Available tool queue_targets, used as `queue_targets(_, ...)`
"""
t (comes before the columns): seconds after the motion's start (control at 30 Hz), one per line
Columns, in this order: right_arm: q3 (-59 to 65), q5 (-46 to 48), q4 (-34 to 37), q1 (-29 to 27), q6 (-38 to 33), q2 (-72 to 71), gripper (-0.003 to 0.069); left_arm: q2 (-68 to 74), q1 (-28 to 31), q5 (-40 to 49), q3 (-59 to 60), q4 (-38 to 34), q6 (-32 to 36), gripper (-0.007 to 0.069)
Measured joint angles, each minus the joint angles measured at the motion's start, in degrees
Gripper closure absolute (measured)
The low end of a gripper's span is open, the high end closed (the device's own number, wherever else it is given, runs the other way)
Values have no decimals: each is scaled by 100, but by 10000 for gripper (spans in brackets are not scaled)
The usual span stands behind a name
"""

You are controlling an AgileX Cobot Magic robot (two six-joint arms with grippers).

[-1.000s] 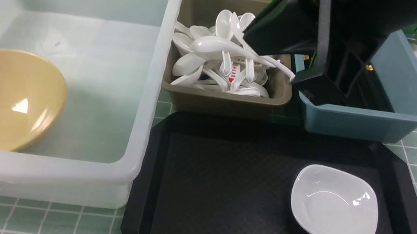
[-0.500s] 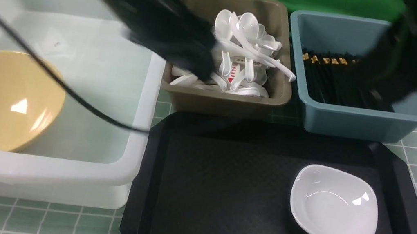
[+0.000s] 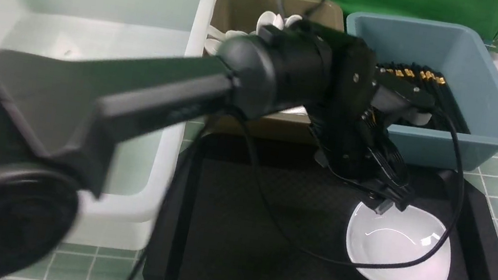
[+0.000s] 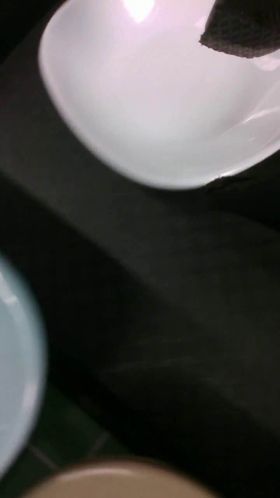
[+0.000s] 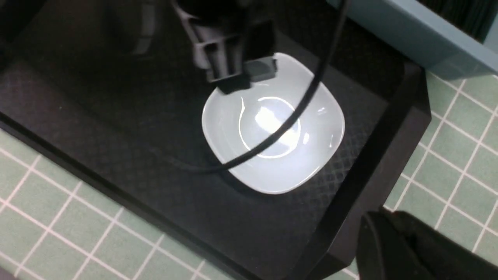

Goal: On blue table put chopsticks spoon bowls plates into blue grey white boxes.
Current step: 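Grasp the small white bowl on the black tray by its rim with the left gripper, then place the white bowl into the white bin with the other dishes with the left gripper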

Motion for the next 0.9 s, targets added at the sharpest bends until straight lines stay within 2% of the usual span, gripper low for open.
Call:
queue_targets(0.13,27,-94,0,0,5,-27,618,612,-18,-115,-419,-49,5,212)
queue_targets(0.23,32,-170,0,0,5,-27,617,912,-56,-164,-592,-41,13,248)
queue_targets(0.33,31,-201,0,0,5,-27,617,943,-60,-181,-668,-93,8,337)
queue_targets(0.43,31,-209,0,0,5,-27,617,920,-62,-107,-665,-137,8,488)
queue_targets(0.6,-2,-214,201,-4,-153,-9,617,326,-24,270,-665,-35,105,607)
queue_targets(0.7,-159,-206,435,2,-355,51,617,-91,103,526,-660,201,182,617)
queue_targets(0.77,-518,-214,681,274,-590,278,615,-852,449,872,-660,410,190,622)
queue_targets(0.9,-980,-266,730,884,-639,690,615,-1585,925,1249,-660,575,190,622)
